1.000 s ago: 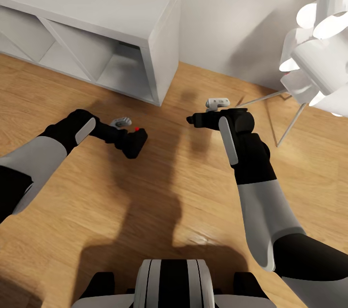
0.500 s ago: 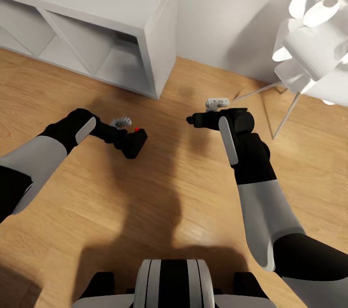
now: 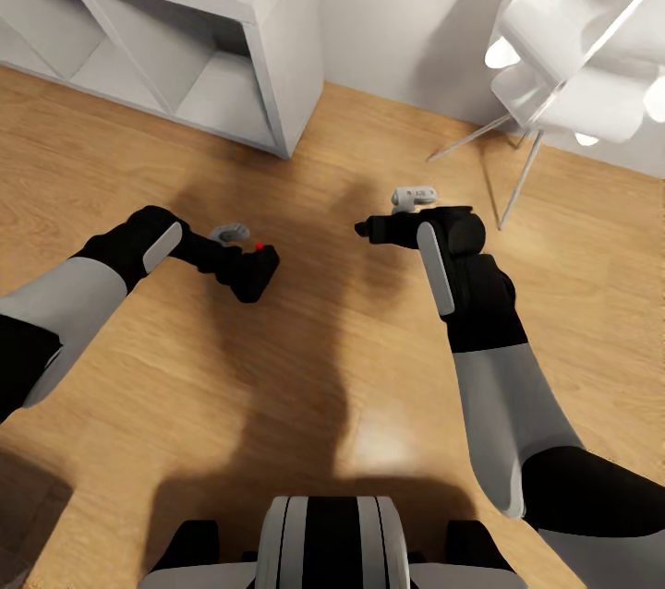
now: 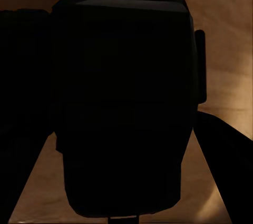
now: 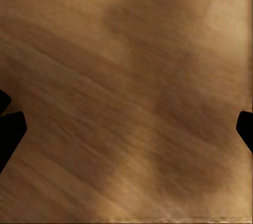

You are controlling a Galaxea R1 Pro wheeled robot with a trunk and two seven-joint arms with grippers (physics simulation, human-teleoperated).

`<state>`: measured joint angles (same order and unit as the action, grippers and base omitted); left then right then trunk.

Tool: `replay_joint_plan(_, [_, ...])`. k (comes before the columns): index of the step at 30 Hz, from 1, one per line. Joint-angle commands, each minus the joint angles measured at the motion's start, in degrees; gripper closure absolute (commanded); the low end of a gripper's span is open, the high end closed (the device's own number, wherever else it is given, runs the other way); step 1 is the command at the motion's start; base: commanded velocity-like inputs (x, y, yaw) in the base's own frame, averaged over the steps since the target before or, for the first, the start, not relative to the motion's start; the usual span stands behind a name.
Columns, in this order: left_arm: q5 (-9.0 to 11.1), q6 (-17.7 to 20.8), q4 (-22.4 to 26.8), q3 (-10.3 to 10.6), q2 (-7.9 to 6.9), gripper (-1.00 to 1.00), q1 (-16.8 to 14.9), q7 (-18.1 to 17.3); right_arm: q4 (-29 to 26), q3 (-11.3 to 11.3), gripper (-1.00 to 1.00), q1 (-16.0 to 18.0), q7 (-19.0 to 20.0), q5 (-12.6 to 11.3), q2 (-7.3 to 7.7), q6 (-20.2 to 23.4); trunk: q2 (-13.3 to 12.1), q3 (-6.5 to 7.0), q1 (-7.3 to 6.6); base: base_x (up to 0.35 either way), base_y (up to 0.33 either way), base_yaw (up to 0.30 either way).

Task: Attach the digital camera to the camera tripod in the bedroom.

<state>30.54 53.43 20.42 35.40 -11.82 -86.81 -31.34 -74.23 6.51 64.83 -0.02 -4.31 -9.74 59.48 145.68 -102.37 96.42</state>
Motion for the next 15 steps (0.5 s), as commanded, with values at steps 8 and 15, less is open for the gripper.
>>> replay_joint_plan(8, [-1.96,-0.07,0.54,0.82,-0.04,1.00,0.68,-0.31,-0.04,-0.01,-1.00,0.03,-0.07,-0.21,-0.01,0.27,0.01,-0.04,-0.03,-0.328,-0.135,0.000])
replay_joint_plan(15, [-1.98,0.31,0.68,0.80,-0.04,1.00,0.68,-0.30,-0.04,0.00,-1.00,0.03,-0.07,-0.23,-0.02,0.28,0.01,-0.04,-0.03,-0.174,-0.057,0.000])
